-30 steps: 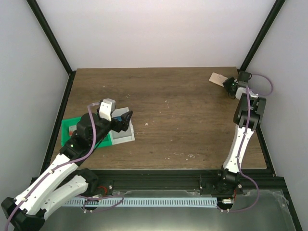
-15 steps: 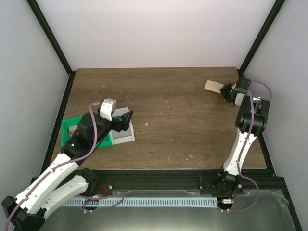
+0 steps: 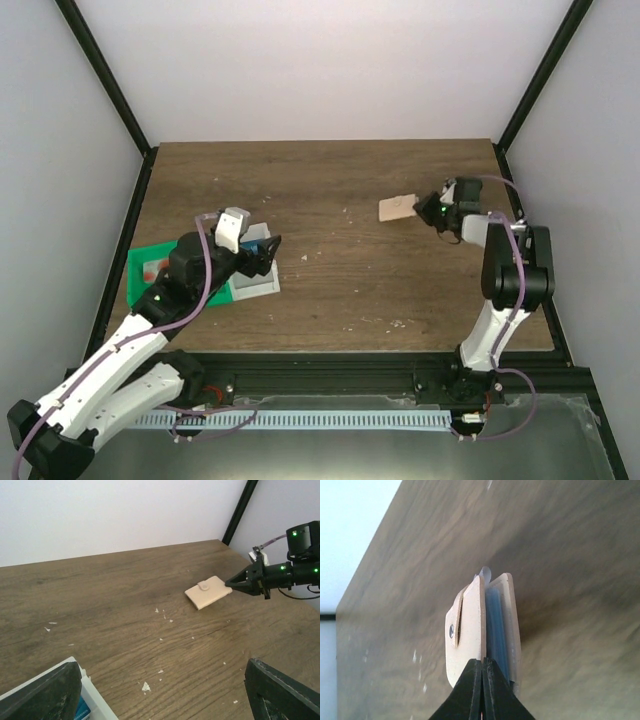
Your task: Take the credit cards out of the card holder
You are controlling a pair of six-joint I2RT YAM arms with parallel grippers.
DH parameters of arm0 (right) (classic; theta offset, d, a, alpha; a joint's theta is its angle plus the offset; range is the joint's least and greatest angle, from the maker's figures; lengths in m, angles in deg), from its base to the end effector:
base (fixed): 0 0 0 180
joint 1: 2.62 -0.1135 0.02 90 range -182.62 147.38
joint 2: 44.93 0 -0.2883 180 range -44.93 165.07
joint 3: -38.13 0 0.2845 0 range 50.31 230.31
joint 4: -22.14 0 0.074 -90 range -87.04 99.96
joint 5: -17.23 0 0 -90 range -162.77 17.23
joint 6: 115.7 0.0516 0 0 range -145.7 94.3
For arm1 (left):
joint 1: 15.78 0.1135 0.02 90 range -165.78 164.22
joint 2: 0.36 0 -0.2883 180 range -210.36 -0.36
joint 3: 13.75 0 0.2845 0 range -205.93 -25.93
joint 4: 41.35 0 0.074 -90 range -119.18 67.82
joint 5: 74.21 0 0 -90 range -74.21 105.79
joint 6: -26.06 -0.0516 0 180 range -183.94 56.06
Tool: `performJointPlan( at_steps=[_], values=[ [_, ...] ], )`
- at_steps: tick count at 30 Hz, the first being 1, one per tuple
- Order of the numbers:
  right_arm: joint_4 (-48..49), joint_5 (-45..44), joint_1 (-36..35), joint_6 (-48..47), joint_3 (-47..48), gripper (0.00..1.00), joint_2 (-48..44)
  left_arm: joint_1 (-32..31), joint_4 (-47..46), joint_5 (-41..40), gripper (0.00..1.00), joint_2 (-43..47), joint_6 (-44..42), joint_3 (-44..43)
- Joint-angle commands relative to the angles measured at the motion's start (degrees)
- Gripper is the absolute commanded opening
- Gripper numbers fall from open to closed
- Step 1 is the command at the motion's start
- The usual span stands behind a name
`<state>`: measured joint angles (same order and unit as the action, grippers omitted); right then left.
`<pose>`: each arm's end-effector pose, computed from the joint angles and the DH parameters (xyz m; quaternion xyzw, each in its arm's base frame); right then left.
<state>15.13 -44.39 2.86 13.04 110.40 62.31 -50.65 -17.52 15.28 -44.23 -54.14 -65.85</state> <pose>0.4277 -0.0164 0.1459 0.2409 0.8580 0.3275 0.3139 0.1764 -0.1224 0.3202 0.1702 0.7781 -0.2265 0.5606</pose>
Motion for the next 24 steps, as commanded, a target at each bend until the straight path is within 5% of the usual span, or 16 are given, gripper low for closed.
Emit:
performJointPlan(
  at_steps=[1, 15, 24],
  values=[
    [-0.27, 1.34, -4.68, 2.2, -5.79, 0.0, -6.29, -0.13, -1.37, 3.63, 0.9, -0.76, -1.42, 0.39],
    [-4.95, 2.07, -18.61, 6.39, -24.66, 0.01, -21.68, -0.16, -0.12, -0.73, 0.9, -2.69, -2.44, -0.42],
    [-8.71, 0.9, -28.57, 12.22, -33.43, 0.14, -33.43, -0.01, -0.26, -1.41, 0.9, -4.05, -2.71, -0.93]
  ],
)
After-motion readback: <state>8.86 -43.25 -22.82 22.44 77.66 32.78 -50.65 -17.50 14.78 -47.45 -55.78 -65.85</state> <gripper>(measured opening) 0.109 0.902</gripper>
